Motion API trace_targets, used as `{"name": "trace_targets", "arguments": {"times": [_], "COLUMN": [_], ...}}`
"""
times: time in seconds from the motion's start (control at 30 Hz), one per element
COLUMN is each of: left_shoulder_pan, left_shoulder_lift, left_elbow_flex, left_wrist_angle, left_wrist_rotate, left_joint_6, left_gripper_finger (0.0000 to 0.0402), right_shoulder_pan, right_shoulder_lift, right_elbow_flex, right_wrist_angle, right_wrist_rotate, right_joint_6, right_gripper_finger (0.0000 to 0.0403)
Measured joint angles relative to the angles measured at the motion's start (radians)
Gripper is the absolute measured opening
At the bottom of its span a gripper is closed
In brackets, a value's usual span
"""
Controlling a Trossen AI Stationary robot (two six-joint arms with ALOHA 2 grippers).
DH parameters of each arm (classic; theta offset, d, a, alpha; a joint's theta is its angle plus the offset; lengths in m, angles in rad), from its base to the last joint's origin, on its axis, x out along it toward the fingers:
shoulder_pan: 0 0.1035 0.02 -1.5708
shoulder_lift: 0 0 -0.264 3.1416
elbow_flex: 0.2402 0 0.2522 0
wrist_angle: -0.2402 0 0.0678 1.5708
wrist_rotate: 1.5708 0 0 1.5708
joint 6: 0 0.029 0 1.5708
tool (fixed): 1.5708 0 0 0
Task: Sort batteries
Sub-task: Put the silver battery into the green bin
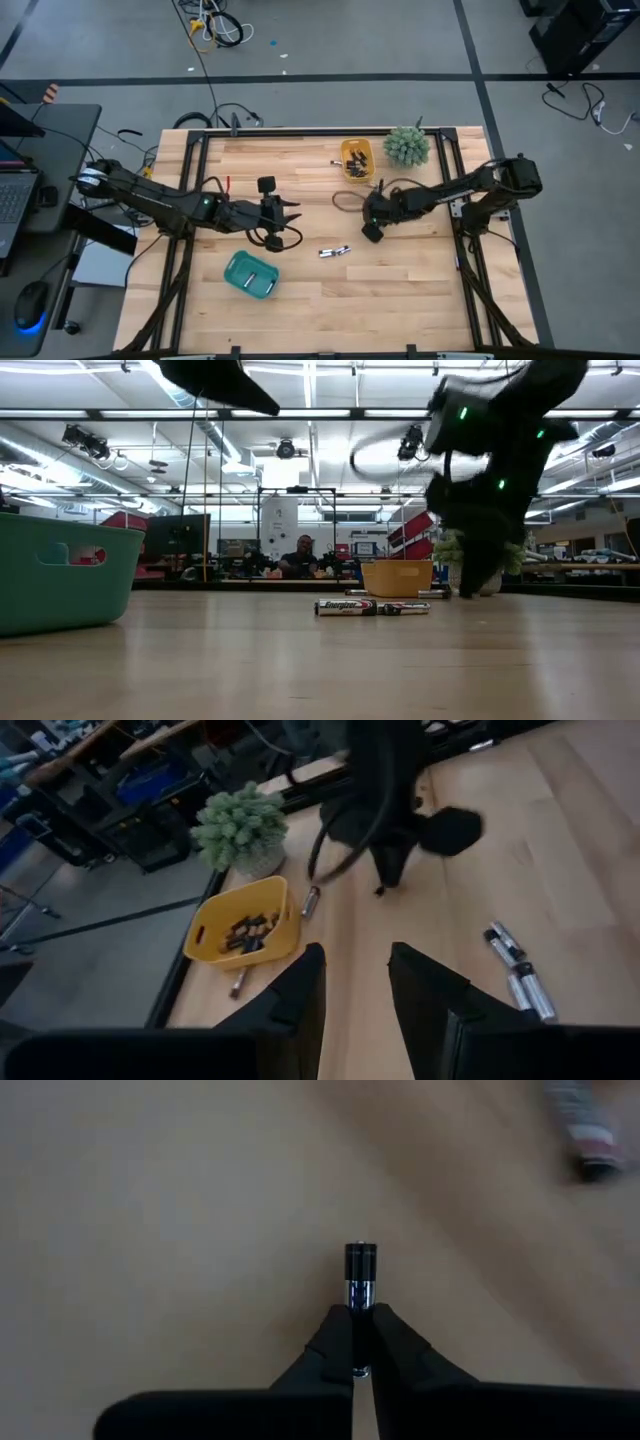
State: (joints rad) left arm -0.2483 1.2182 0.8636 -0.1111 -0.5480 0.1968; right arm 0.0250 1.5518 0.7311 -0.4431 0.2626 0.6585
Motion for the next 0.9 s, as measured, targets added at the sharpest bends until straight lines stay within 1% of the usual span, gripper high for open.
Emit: {"name": "trace_targets", "arguments": {"times": [0.1, 0.2, 0.37, 0.47, 0.6, 0.73, 0.87, 0.9], "left_shoulder_pan": [0.0, 0.0, 0.001, 0.001, 0.001, 0.007, 0.027, 0.036], "left_shoulder_lift": [0.0, 0.0, 0.0, 0.0, 0.0, 0.0, 0.02, 0.033], "left_elbow_flex": [-0.064, -0.107, -0.154, -0.172, -0.206, -0.216, -0.216, -0.216], "left_wrist_angle": [0.098, 0.191, 0.283, 0.302, 0.356, 0.39, 0.466, 0.506], "left_wrist_rotate": [0.039, 0.098, 0.154, 0.196, 0.201, 0.21, 0.236, 0.255], "left_joint_6": [0.002, -0.004, -0.044, -0.049, -0.058, -0.071, -0.069, -0.065], "left_gripper_finger": [0.0112, 0.0112, 0.0112, 0.0112, 0.0112, 0.0112, 0.0112, 0.0112], "right_shoulder_pan": [0.063, 0.109, 0.137, 0.139, 0.141, 0.145, 0.141, 0.138], "right_shoulder_lift": [-0.041, -0.051, -0.047, -0.047, -0.047, -0.047, -0.047, -0.047], "right_elbow_flex": [0.001, 0.001, 0.003, 0.003, 0.004, 0.004, 0.005, 0.005], "right_wrist_angle": [0.108, 0.273, 0.545, 0.651, 0.773, 0.876, 0.967, 0.984], "right_wrist_rotate": [0.018, 0.03, 0.014, 0.003, -0.035, -0.036, -0.036, -0.039], "right_joint_6": [-0.04, -0.127, -0.278, -0.329, -0.374, -0.456, -0.546, -0.565], "right_gripper_finger": [0.0003, 0.0002, 0.0002, 0.0002, 0.0002, 0.0002, 0.0002, 0.0002]}}
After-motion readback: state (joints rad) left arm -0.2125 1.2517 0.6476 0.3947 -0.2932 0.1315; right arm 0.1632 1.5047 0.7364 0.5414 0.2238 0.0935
